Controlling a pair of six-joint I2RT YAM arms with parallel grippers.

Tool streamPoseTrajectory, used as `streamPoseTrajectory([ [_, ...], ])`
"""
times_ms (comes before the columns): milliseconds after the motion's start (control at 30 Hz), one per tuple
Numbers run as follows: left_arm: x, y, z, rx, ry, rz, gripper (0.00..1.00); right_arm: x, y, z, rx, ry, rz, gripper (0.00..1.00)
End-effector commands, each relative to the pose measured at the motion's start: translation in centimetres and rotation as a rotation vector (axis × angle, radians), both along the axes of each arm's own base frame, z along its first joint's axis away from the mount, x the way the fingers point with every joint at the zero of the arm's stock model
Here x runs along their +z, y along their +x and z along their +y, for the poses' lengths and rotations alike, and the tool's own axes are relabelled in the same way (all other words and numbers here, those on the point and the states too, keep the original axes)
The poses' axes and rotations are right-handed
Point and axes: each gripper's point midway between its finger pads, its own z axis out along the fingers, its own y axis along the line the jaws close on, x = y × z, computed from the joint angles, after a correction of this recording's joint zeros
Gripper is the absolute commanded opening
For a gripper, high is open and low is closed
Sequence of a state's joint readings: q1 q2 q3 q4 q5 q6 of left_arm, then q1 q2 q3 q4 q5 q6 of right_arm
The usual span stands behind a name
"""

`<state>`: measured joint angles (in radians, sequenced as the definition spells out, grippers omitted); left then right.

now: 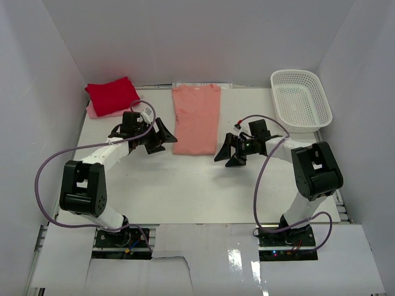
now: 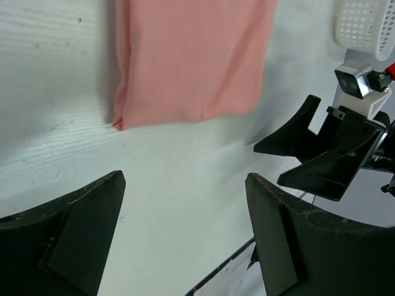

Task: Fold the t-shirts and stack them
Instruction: Grab one side of the 2/3 rectangular tshirt with both arms

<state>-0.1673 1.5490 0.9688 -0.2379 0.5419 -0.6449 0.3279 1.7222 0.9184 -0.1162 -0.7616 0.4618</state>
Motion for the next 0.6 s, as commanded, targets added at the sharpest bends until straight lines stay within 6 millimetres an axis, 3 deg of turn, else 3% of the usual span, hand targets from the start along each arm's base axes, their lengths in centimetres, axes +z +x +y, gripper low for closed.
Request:
streamPoseTrajectory([
  [0,-1.0,-1.0,0.4,-0.015,-0.005,0.018,0.90,-0.3,0.7,0.9,-0.038,0.052,-0.008,0.92],
  [133,-2.2,-1.1,0.6,0.024,-0.066,0.072,0.89,-1.0,1.3,1.8,-0.126,0.114,0.053,0.91],
  [167,-2.4,-0.9,0.5,0.028,-0.080,0.070,0.89,-0.4,2.1,2.3,-0.135,0.149,0.015,0.91],
  [367,-4.1,-1.0,0.5,0.096,-0.125,0.104,0.89,-0.7,4.2,3.9,-0.249,0.160,0.029,0.91],
  [567,-6.1,-0.2,2.0,0.220,-0.068,0.123,0.89,-2.0,6.4,5.1,-0.326,0.099,0.016,0.90],
])
